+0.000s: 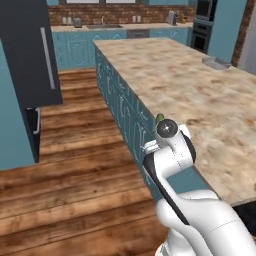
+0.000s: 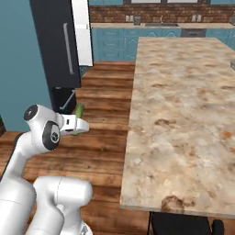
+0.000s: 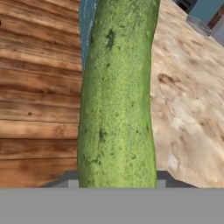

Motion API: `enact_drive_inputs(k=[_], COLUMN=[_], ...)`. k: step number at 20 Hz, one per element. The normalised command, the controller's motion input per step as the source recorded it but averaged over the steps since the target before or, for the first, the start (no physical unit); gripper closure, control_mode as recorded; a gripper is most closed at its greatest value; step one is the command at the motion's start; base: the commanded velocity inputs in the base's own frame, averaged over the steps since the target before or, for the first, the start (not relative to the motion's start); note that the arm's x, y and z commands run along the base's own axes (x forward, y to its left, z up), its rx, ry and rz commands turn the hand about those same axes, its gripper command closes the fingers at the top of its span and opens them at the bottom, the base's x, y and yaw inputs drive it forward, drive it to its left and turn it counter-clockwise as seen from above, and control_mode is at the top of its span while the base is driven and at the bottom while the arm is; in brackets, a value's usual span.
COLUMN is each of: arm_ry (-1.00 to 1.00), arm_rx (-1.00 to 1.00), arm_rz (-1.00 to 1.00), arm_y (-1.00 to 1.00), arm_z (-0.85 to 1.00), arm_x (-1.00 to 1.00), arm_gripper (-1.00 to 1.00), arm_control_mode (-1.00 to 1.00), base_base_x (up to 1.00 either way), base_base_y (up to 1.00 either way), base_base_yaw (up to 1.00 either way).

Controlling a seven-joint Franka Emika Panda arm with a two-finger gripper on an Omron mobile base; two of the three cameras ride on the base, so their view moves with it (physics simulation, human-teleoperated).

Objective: Place the cold items (cucumber and onion) from the fridge in one tupperware on the dining counter. Place the warm items (hot dog and kebab skewer) in the stove area in another tupperware.

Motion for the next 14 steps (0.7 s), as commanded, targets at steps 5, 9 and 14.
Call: enact_drive_inputs(k=[5, 9, 14], arm_ry=[0.00, 0.00, 0.00], arm_rx=[0.00, 0.00, 0.00], arm_rz=[0.00, 0.00, 0.00], arm_y=[0.00, 0.00, 0.00], arm_z=[0.00, 0.00, 0.00], arm_x=[0.00, 0.00, 0.00], arm_gripper=[1.00, 1.00, 1.00], arm_control_mode=[1.00, 1.00, 1.00], base_base_x=[-1.00, -1.00, -0.46], base_base_y=[-0.22, -0.45, -0.95], base_base_yaw=[-0.05, -0.05, -0.05])
